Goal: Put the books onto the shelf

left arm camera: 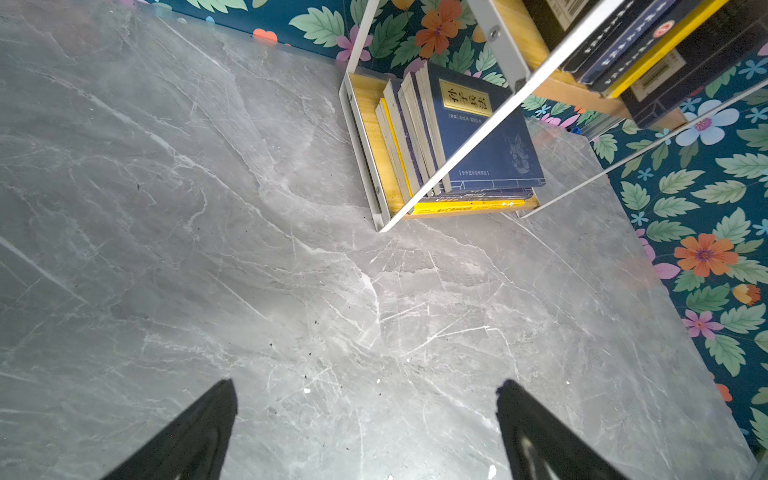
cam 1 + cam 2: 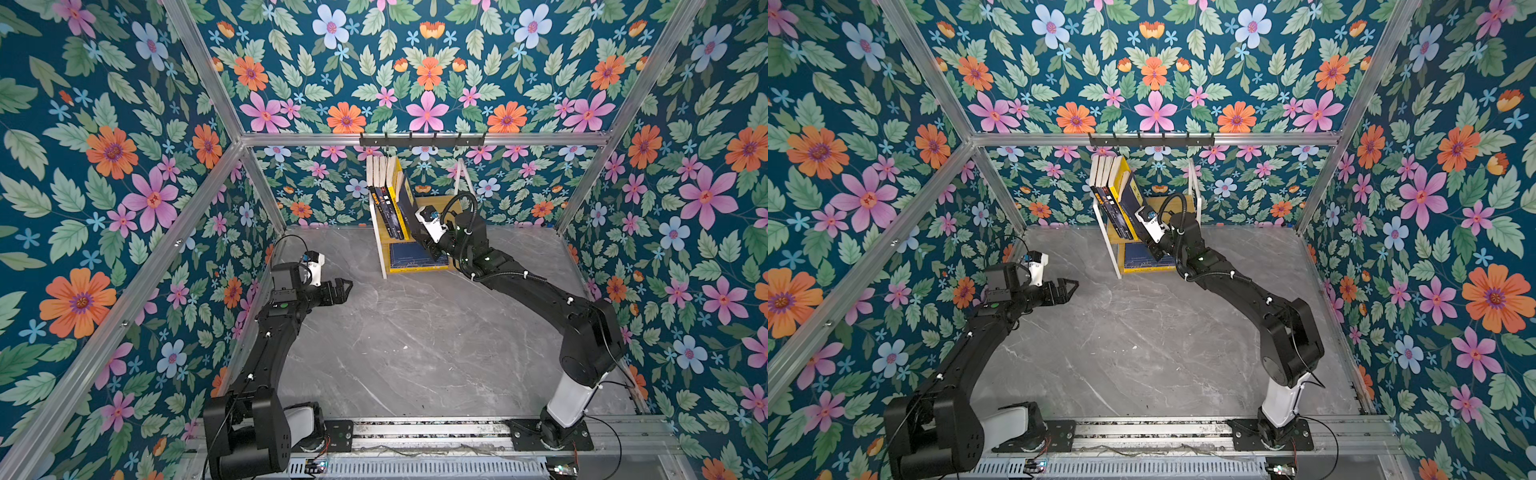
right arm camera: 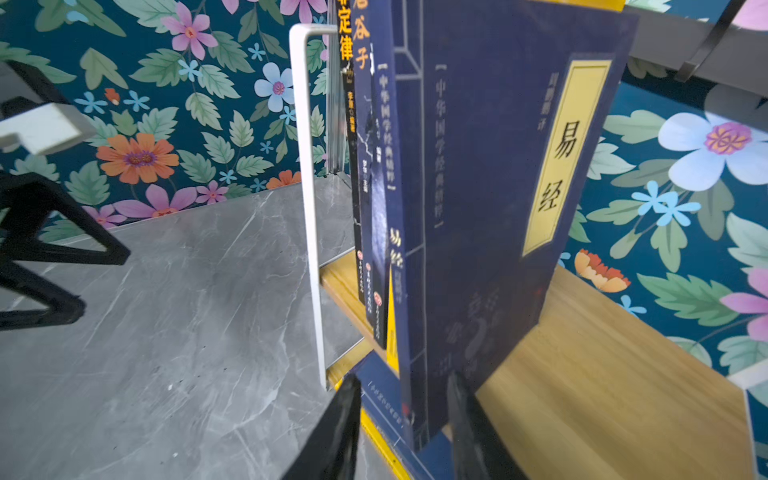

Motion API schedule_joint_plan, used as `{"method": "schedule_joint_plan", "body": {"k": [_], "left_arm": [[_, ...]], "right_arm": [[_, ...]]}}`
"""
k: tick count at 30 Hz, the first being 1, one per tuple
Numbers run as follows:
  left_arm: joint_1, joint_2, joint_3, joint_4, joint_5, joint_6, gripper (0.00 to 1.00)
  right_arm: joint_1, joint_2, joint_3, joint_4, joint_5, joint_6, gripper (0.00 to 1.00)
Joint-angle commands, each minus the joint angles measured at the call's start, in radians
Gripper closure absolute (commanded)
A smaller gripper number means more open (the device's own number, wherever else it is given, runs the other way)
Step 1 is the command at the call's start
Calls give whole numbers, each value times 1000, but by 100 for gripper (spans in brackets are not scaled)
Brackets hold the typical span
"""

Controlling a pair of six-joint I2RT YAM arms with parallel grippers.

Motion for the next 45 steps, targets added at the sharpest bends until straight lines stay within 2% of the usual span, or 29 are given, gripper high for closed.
{"method": "schedule_joint_plan", "body": {"k": [1,4,6,8,13,15,18,24,32,38,45], "left_arm": [[6,-3,8,5,13,-7,0],[6,-3,0,19,10,-8,0],[7,-7,5,15,13,-15,0],[7,-11,5,12,16,-14,0],[8,-10,3,14,17,-21,0],[8,-10,6,11,18,-19,0],[8,-8,-4,22,7,-15,0],[16,-11,-1,17,8,-17,0],[21,-2,-2,23,10,-18,0],[22,-2,0,21,12,-20,0],[22,3,3,23,17,-26,0]], "right_arm": [[-29,-29,-29,50,-32,68,66],[-50,-15,-18,43,-8,117,72],[-50,-1,-14,25,-29,119,72],[-50,12,-15,24,-70,123,68],[-51,59,-9,23,-145,127,52],[-53,81,8,12,-162,127,50],[-59,118,55,-32,-199,111,50],[-98,181,146,-85,-292,123,56],[-113,243,230,-146,-348,116,58],[-117,253,234,-153,-361,117,58],[-122,168,159,-128,-346,151,58]]}}
